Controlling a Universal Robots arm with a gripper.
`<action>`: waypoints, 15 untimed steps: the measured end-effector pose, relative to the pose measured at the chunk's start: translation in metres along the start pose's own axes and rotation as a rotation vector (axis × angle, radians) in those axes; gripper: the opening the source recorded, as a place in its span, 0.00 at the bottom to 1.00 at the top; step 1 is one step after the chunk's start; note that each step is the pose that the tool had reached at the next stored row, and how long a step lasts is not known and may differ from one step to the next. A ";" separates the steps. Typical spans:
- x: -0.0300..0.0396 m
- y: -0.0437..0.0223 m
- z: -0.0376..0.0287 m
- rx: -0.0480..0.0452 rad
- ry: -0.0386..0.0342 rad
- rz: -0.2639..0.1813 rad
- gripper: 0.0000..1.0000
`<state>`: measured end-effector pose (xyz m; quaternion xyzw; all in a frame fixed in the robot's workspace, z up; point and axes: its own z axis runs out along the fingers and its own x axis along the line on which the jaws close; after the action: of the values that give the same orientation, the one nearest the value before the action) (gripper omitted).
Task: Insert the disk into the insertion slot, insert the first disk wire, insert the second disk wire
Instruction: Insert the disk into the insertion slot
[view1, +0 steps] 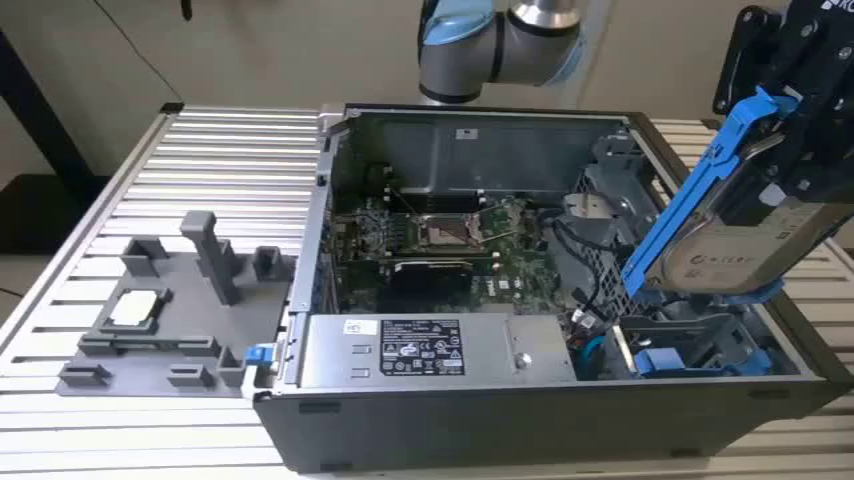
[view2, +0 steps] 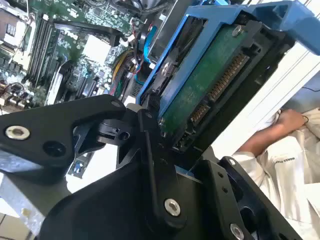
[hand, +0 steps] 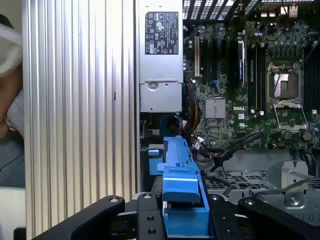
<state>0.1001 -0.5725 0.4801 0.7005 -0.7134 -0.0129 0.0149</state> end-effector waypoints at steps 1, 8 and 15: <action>0.0000 0.0000 0.0000 0.0000 -0.0001 0.000 0.33; 0.0000 0.0000 0.0000 0.0000 0.0000 0.000 0.33; 0.0000 0.0000 0.0010 0.0058 0.0010 0.000 0.33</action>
<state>0.1000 -0.5725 0.4792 0.7005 -0.7134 -0.0104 0.0133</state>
